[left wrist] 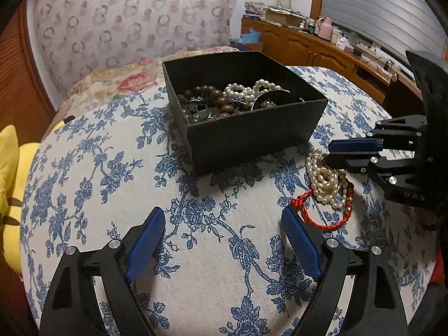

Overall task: Organize jewelry
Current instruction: 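Grasp the red cord bracelet with the left tool while the right tool lifts the pearl strand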

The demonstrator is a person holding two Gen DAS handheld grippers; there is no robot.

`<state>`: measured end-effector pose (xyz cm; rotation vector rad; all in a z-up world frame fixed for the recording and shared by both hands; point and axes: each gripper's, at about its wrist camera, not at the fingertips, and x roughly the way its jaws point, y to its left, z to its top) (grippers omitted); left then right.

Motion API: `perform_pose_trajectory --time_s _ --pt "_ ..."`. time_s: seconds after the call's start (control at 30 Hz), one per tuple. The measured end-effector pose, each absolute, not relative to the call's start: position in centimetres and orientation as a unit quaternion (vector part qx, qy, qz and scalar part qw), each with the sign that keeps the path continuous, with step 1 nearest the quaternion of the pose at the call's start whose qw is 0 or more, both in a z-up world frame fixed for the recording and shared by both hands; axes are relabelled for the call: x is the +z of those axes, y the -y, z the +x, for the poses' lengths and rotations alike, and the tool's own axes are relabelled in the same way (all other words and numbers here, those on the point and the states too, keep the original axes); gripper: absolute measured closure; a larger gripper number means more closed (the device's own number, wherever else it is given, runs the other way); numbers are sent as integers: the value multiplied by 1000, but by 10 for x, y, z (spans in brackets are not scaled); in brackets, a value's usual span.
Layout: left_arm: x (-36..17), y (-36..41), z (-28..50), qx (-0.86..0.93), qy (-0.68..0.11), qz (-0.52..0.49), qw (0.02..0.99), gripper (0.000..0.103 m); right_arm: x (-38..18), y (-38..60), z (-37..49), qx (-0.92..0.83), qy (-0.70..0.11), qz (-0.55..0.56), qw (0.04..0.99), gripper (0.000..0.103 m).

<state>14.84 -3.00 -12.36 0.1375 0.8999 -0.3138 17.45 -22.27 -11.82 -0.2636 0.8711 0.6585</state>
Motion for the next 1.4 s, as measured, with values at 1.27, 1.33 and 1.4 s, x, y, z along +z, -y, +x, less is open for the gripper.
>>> perform_pose_trajectory --time_s 1.27,1.33,1.4 --pt "-118 75 147 -214 -435 67 872 70 -18 293 142 263 -279 -77 920 98" --pt "-118 76 149 -209 -434 70 874 83 -18 294 143 261 -278 -76 921 98" --pt "-119 77 149 -207 -434 75 874 93 -16 296 143 259 -275 -76 923 98"
